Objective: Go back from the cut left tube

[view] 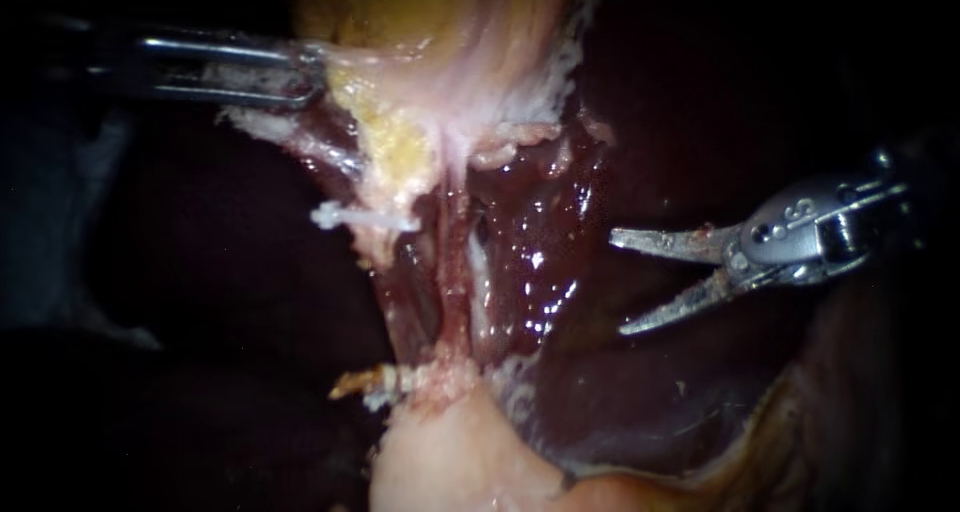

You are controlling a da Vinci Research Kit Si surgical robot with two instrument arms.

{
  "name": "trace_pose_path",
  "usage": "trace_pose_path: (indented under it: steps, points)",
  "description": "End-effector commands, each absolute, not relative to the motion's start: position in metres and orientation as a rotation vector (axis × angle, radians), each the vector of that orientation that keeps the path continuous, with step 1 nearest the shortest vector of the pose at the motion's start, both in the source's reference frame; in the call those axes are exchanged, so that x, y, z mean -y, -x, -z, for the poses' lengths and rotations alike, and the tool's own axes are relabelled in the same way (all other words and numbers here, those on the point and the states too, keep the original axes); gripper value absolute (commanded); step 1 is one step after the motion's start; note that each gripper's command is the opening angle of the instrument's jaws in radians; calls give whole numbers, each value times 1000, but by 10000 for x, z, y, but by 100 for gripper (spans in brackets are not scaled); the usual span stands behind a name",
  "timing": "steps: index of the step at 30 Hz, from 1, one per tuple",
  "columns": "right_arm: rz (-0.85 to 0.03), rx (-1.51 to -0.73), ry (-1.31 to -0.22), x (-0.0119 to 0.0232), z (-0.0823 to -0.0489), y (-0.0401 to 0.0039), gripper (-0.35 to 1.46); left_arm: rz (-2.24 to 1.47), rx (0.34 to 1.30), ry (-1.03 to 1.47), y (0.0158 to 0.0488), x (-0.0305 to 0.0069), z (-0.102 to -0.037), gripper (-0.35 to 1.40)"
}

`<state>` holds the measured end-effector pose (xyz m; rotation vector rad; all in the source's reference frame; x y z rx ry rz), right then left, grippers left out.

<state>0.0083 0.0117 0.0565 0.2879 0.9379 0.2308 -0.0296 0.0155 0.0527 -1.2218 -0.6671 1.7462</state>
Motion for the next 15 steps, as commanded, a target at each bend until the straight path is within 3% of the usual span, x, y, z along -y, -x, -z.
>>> trace_pose_path:
  steps: [1, 12, 15]
  points:
    - [-231, -938, -287, -116, -565, -83, 143, -1751, 667, 1222, 300, -153, -529, -35]
    - [-226, -938, -285, -116, -565, -83, 143, -1760, 676, 1220, 305, -150, -535, -35]
    - [-230, -954, -332, -115, -566, -88, 143, -1760, 678, 1221, 303, -150, -534, -35]
